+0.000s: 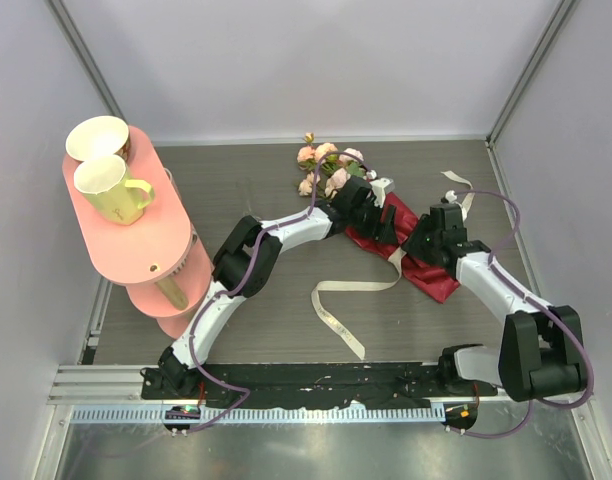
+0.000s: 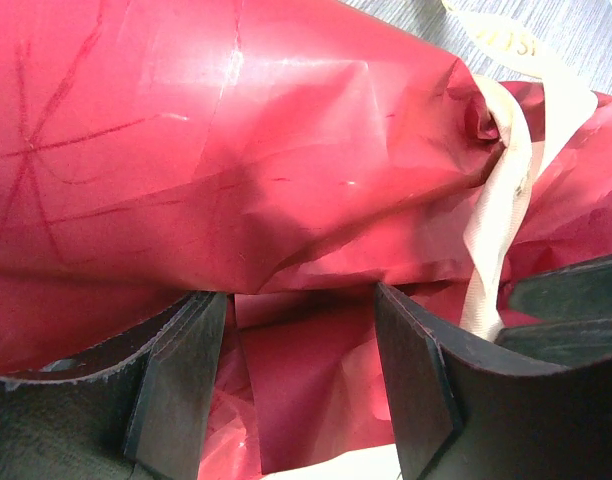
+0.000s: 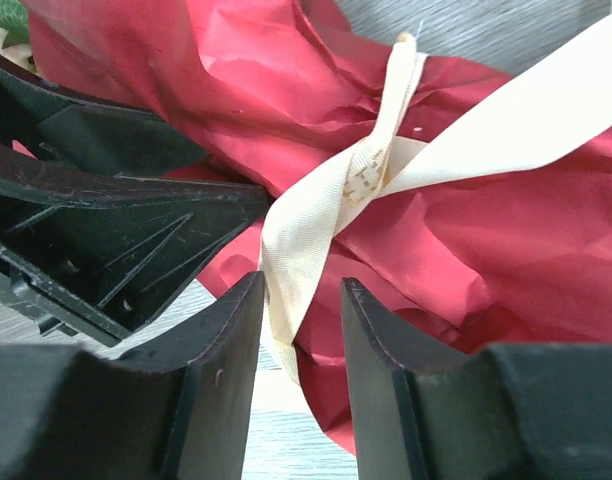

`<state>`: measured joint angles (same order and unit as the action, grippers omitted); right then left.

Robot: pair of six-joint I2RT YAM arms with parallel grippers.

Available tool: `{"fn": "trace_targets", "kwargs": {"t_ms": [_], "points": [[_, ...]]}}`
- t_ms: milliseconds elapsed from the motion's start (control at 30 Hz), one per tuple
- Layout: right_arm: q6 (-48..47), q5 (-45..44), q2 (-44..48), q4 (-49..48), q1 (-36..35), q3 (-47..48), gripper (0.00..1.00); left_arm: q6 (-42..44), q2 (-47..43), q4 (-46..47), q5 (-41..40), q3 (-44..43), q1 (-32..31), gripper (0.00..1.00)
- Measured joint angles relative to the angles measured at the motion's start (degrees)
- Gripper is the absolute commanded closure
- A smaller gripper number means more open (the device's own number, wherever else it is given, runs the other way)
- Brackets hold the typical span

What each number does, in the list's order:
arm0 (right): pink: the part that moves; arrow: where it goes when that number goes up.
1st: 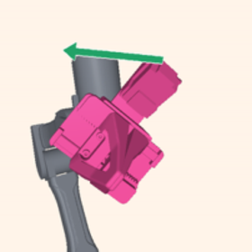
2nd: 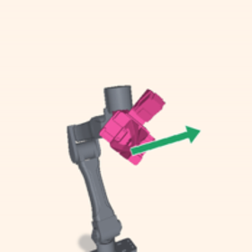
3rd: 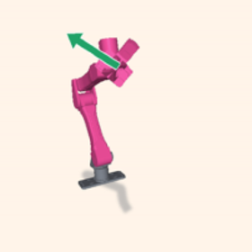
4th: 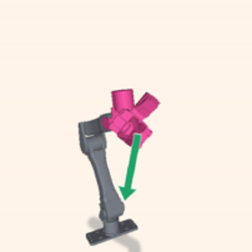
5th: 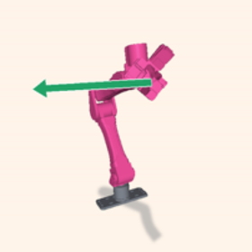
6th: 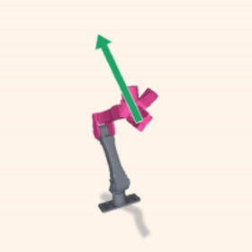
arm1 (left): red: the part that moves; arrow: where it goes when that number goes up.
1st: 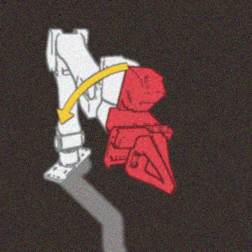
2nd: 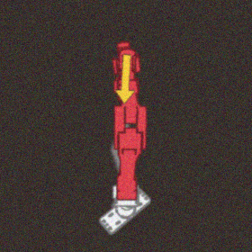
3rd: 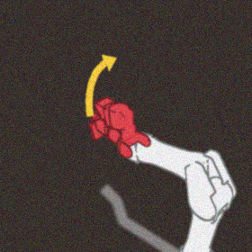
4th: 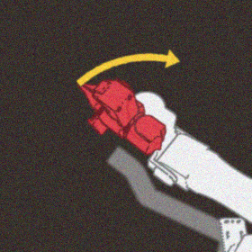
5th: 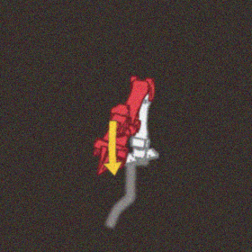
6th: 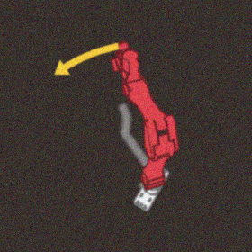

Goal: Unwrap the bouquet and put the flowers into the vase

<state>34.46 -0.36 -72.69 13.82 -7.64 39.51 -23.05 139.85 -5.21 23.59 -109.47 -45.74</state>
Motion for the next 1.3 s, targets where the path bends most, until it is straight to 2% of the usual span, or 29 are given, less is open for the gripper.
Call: {"fn": "trace_targets", "kwargs": {"t_ms": [233, 400, 633, 700, 933, 967, 1067, 1300], "points": [[-0.98, -1.46, 4.48, 0.61, 1.84, 0.00, 0.59, 0.00, -0.02, 0.00, 0.02, 0.00, 0.00, 0.35], [-1.18, -0.68, 2.51, -0.24, 1.92, -0.02, 0.59, 0.00, -0.02, 0.00, 0.02, 0.00, 0.00, 0.35], [-1.77, 5.29, -1.66, -4.04, 1.92, -0.44, 0.60, -0.02, -0.02, -0.02, 0.04, 0.00, 0.00, 0.35], [-1.81, 6.19, -2.19, -5.18, 1.92, -0.98, 0.67, 0.00, -0.02, 0.00, 0.04, 0.00, 0.00, 0.35], [-1.92, 8.09, -2.95, -6.78, 1.92, -1.27, 0.81, -0.02, 0.00, -0.02, 0.07, -0.02, 0.00, 0.35], [-1.97, 8.20, -2.95, -6.86, 1.90, -1.27, 0.88, -0.02, 0.00, -0.02, 0.09, -0.02, 0.00, 0.35], [-2.03, 8.20, -2.49, -6.93, 1.90, -1.27, 0.99, -0.02, 0.00, -0.02, 0.09, -0.02, 0.00, 0.35], [-1.33, 7.41, 1.90, -6.16, 1.90, -1.25, 0.99, -0.02, 0.00, -0.09, 0.09, -0.02, 0.00, 0.35]]}}
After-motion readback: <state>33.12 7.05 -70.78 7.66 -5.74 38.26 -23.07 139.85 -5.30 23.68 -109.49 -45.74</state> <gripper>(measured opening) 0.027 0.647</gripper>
